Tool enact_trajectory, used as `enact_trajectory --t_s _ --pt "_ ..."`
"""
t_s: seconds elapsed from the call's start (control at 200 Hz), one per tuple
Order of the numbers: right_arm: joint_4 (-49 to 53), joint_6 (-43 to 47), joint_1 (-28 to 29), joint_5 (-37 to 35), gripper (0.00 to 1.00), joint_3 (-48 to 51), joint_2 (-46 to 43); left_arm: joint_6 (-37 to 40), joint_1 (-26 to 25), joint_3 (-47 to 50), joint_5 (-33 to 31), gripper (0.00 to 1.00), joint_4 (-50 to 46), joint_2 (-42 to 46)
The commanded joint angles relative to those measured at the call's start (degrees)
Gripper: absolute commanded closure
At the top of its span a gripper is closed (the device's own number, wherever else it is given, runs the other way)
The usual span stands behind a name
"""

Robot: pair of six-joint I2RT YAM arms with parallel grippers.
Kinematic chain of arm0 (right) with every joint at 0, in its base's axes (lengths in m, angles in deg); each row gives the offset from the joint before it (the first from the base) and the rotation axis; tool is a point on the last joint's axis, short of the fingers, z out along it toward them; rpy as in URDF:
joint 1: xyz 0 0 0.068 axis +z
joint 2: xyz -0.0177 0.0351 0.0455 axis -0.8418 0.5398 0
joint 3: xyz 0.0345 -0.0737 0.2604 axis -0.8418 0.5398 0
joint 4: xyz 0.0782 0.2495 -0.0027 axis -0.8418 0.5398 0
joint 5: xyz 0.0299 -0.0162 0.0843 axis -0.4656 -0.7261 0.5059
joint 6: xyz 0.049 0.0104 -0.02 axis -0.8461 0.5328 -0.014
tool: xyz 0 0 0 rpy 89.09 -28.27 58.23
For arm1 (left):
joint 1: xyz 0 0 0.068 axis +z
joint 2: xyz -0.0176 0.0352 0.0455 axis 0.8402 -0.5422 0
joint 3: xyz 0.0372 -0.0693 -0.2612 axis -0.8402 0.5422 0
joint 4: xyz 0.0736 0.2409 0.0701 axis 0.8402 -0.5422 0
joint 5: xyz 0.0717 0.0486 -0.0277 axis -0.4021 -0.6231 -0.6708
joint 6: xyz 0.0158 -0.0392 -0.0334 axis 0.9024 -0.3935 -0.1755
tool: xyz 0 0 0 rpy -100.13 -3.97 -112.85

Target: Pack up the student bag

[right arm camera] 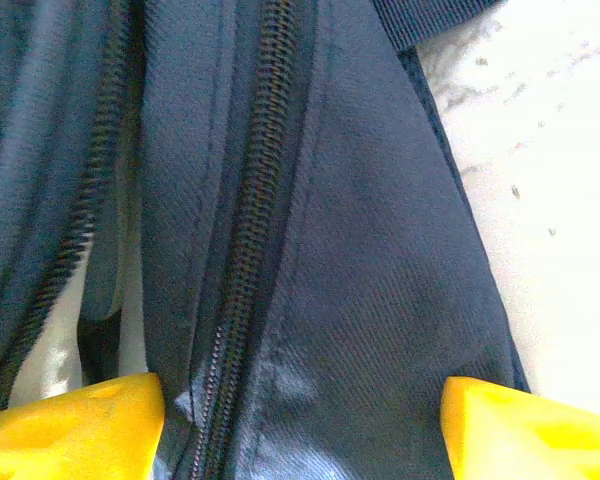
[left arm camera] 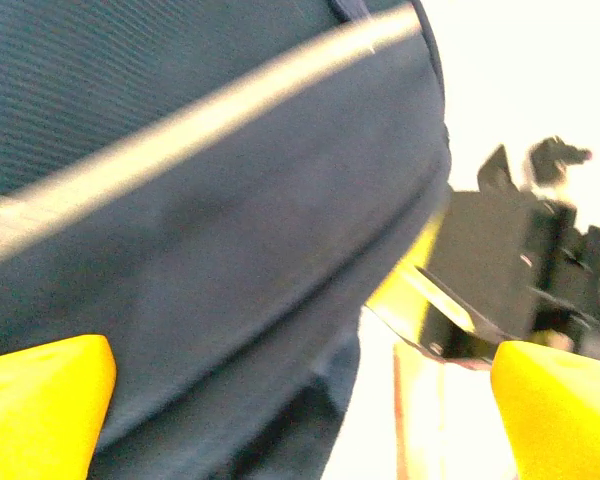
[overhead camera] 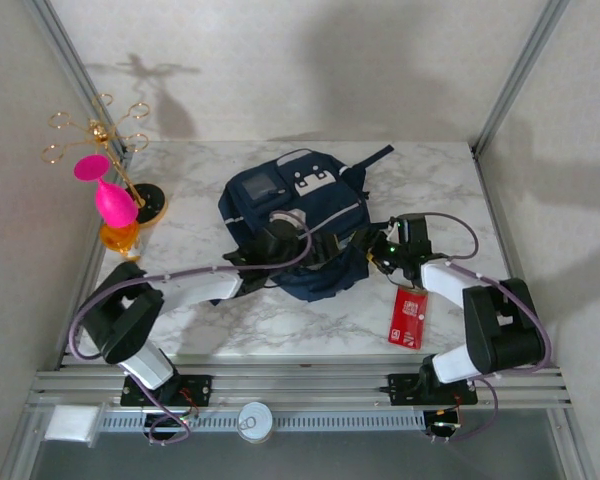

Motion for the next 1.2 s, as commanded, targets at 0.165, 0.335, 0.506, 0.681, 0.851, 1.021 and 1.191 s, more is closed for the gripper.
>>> enact_trajectory --t_s 0.165,0.335,0.506,0.681,0.851,1.021,1.191 --pt "6.80 8.37 -7.23 -6.90 0.38 -9.26 -1.18 3.25 -0.61 -5.10 -3.41 0.02 -10.83 7.13" --pt "18.73 14.73 -8.24 -12.80 0.33 -13.00 -6.77 4.25 6.60 0.68 -8.68 0.01 -16.92 17.84" --pt "31.73 13.30 5.31 -22.12 0.31 -18.90 -8.49 3.54 19.55 4.92 -1.05 0.02 -16.92 15.69" --pt "32.04 4.48 20.90 -24.88 0.30 -19.05 -5.81 4.98 25.96 2.57 1.59 0.10 -12.00 5.29" --pt "24.73 5.58 23.14 -21.74 0.25 -18.26 -0.31 4.98 26.72 -0.86 4.95 0.20 -8.06 -4.97" --pt "19.61 11.79 14.85 -16.21 0.26 -19.33 2.80 -0.26 23.12 4.47 8.50 0.35 -0.44 -6.39" --pt "17.03 14.03 7.93 -2.34 0.27 -23.92 4.41 -9.29 15.44 12.10 7.84 0.42 8.50 -5.15"
